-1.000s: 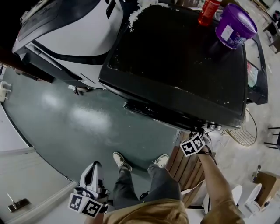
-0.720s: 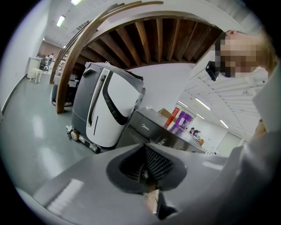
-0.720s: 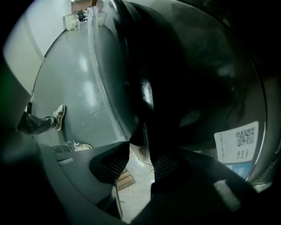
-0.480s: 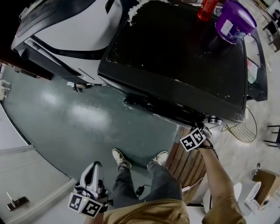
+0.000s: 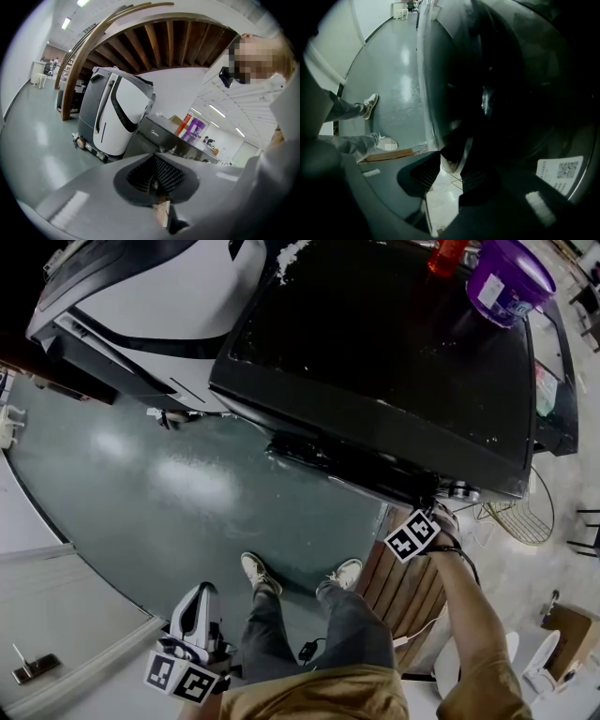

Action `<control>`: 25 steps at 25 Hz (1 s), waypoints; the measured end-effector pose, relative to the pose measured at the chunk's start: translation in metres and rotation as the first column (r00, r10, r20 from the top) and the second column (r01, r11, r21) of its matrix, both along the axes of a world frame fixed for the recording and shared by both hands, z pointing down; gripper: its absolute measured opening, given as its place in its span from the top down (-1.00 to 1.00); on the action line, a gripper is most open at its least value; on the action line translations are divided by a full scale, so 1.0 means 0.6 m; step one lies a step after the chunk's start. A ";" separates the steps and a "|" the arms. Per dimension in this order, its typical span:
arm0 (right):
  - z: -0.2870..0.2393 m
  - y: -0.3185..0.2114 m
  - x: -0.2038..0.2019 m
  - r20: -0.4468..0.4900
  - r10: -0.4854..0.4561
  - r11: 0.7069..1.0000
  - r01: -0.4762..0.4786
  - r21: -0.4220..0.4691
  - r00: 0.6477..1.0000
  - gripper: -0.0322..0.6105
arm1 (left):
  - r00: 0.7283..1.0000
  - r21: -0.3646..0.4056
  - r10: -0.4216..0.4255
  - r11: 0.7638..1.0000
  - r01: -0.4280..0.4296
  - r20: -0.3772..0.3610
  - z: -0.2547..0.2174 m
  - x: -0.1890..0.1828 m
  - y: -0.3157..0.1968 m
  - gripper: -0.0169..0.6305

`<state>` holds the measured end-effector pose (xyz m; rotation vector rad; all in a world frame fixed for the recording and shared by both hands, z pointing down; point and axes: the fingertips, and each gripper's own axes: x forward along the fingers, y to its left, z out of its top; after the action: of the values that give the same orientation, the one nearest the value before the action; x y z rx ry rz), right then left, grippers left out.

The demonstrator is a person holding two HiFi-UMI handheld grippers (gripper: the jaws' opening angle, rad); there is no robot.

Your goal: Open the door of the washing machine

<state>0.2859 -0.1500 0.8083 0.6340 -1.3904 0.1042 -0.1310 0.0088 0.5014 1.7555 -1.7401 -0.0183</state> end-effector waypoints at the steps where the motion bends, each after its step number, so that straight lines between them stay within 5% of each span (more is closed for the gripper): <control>1: -0.001 0.001 -0.001 0.003 -0.008 1.000 0.008 -0.004 1.000 0.52 | 1.000 -0.004 0.001 1.000 -0.001 -0.002 0.002 0.003 0.003 0.76; 13: 0.000 0.002 -0.007 -0.019 -0.117 0.993 0.117 -0.021 0.993 0.54 | 1.000 -0.001 0.010 1.000 -0.010 -0.024 0.007 0.012 -0.018 0.76; 25: -0.003 0.011 -0.007 -0.025 -0.123 0.991 0.122 -0.055 0.992 0.56 | 0.998 -0.003 0.050 0.999 -0.050 -0.023 0.006 0.019 -0.023 0.76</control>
<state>0.2819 -0.1432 0.8062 0.5024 -1.3908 0.0340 -0.1195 -0.0051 0.5049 1.7887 -1.6784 -0.0141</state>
